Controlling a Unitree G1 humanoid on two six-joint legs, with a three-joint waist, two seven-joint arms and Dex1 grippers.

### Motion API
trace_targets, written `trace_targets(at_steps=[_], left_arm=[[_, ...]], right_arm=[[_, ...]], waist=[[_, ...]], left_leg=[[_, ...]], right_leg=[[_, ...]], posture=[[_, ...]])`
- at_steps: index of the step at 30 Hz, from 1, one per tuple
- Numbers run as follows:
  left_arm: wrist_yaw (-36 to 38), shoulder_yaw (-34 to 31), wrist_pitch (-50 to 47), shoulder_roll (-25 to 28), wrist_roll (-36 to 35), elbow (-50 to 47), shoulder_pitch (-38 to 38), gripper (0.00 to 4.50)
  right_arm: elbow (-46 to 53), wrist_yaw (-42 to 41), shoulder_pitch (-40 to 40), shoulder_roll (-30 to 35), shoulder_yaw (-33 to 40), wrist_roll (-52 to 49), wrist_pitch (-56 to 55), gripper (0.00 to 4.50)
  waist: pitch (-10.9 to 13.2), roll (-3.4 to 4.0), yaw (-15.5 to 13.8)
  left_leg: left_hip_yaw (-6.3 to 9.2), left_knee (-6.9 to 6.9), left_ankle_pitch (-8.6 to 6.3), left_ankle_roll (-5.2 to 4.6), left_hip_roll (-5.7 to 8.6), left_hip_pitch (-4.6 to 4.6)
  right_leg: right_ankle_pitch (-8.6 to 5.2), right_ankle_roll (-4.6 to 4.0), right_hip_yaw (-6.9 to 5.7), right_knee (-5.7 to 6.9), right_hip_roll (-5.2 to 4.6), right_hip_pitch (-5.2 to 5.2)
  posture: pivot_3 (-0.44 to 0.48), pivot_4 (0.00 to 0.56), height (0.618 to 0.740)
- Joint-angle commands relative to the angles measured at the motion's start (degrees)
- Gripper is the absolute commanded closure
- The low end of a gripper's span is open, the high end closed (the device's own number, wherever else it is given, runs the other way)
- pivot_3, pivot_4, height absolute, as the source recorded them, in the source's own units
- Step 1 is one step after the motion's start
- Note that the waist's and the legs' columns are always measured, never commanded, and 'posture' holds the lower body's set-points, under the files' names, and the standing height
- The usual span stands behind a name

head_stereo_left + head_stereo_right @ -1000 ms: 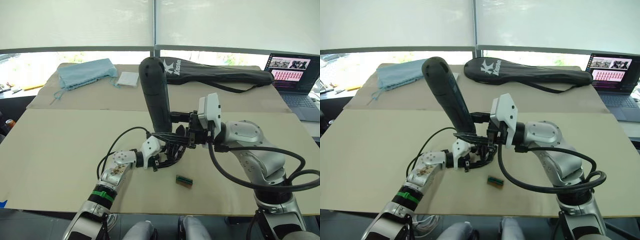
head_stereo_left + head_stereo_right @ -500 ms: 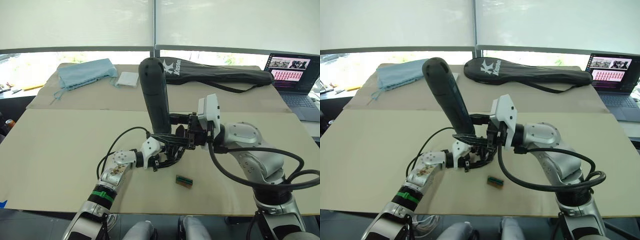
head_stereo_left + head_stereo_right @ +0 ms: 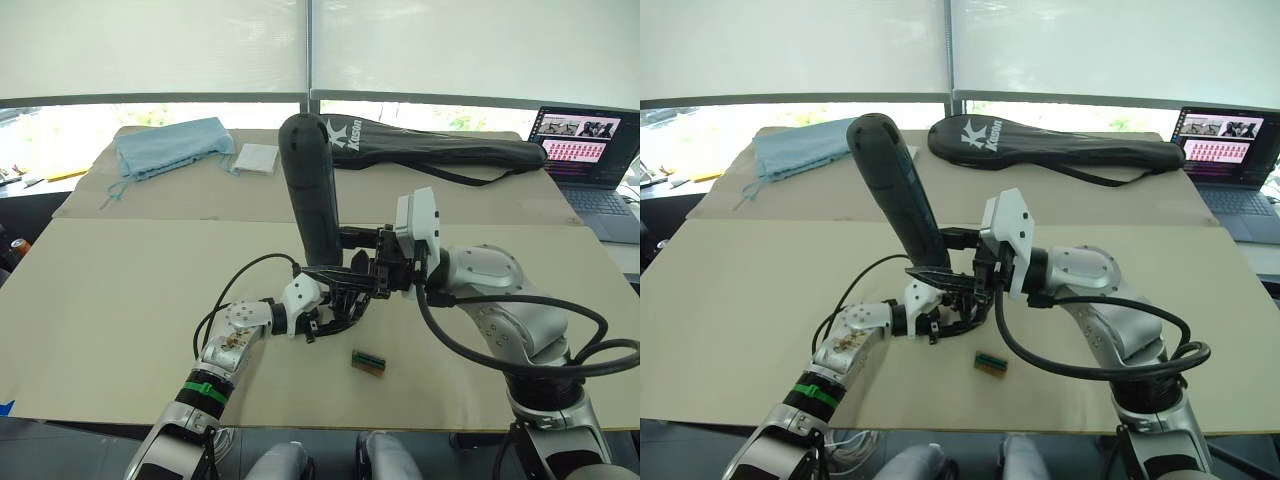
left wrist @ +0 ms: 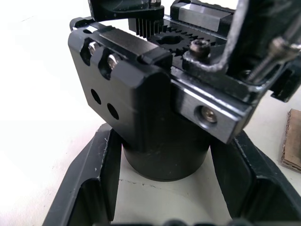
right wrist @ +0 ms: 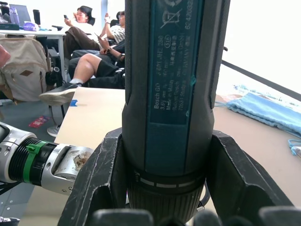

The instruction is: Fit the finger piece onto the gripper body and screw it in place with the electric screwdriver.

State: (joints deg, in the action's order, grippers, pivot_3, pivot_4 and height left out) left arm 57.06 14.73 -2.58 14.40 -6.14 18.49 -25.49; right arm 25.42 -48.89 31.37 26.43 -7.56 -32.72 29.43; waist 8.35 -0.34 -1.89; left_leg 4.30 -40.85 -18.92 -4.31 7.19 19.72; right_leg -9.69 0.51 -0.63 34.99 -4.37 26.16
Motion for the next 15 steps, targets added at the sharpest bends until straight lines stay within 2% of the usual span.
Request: trace_targets(at_steps=[1, 15], left_arm=[[0.6, 3.1, -1.9, 0.6, 2.2, 2.8, 2.0, 2.25], [0.3, 3.0, -1.6, 0.8, 2.4, 2.5, 1.8, 2.25]], right_arm=[[-0.1, 1.1, -1.8, -0.9, 1.1, 0.0, -1.4, 2.58], [-2.3, 3.3, -2.8, -1.2, 0.1, 2.4, -2.2, 2.58]], waist=[[0.0, 0.01, 0.0], [-0.2, 0.0, 0.3]], left_leg=[[0.0, 0.01, 0.0, 0.0, 0.0, -0.01], [-0.01, 0.05, 0.0, 0.0, 0.0, -0.26]], right_leg=[[0.0, 0.0, 0.01, 0.0, 0.0, -0.01], [0.0, 0.0, 0.01, 0.0, 0.01, -0.19]], posture=[[0.0, 0.15, 0.74], [0.0, 0.15, 0.74]])
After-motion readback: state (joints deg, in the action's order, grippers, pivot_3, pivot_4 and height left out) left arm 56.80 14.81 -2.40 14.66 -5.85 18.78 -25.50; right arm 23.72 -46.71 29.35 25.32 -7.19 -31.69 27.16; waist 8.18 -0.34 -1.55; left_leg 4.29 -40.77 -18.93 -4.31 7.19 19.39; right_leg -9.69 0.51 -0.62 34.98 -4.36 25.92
